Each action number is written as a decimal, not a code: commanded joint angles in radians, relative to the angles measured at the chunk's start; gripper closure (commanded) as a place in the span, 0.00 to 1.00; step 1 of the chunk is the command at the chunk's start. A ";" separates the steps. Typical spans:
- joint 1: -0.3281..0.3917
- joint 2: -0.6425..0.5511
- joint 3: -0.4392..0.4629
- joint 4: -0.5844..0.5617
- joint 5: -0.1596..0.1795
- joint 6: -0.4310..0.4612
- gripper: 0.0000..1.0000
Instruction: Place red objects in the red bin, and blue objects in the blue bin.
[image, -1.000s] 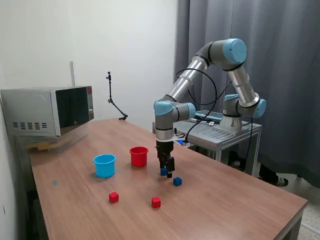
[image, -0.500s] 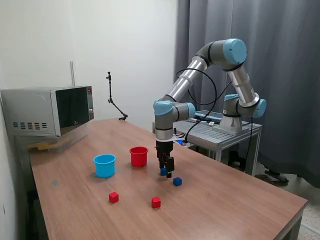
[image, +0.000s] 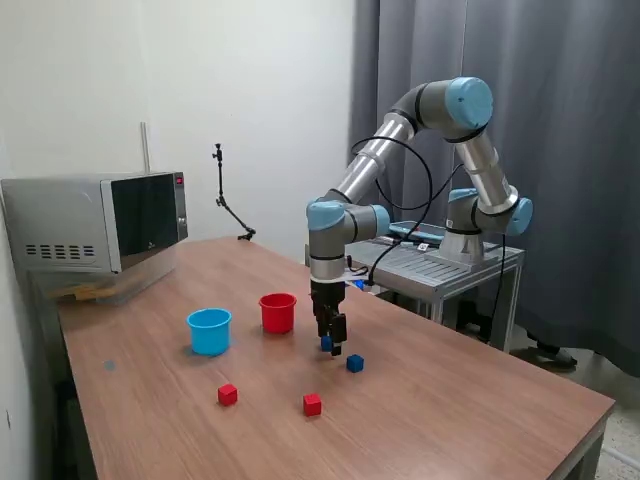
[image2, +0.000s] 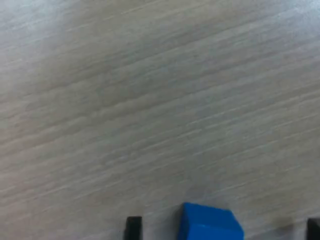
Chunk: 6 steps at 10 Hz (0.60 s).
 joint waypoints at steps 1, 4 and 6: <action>-0.002 0.000 0.003 0.000 0.000 0.006 1.00; -0.003 0.000 0.006 0.000 -0.002 0.034 1.00; -0.003 0.000 0.004 0.000 -0.003 0.035 1.00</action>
